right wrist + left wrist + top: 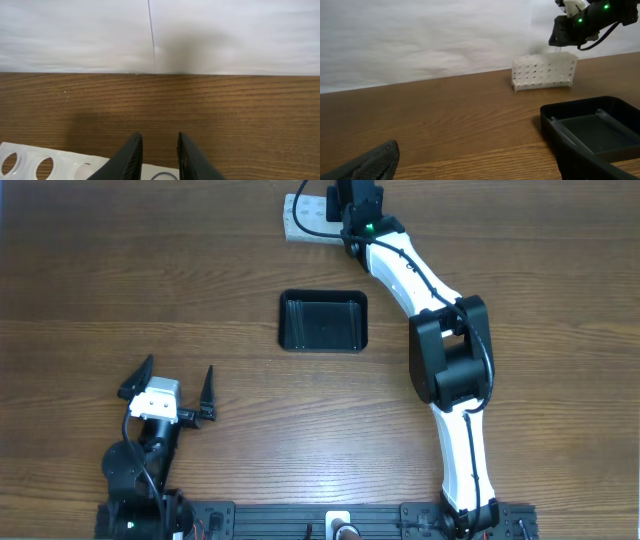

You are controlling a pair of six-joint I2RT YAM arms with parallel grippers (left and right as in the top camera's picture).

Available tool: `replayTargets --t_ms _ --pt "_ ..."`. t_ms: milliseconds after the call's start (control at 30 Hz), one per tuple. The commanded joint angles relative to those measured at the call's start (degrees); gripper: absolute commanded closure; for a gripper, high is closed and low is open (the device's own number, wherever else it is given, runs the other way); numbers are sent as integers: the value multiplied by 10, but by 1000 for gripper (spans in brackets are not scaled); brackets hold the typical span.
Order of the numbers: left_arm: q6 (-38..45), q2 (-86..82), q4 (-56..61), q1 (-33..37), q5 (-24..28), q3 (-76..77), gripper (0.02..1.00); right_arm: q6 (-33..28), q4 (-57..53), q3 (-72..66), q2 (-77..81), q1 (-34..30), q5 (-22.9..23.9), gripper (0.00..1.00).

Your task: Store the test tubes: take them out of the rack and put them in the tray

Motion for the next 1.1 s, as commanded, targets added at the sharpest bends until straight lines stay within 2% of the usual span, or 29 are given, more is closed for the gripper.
replayTargets --t_ms 33,700,1100 --pt "6 -3 -1 3 5 -3 18 2 -1 13 7 3 -2 796" --pt "6 -3 -1 3 5 -3 18 -9 -20 13 -14 3 -2 912" --pt "6 -3 -1 3 5 -3 18 -34 -26 13 -149 3 2 917"
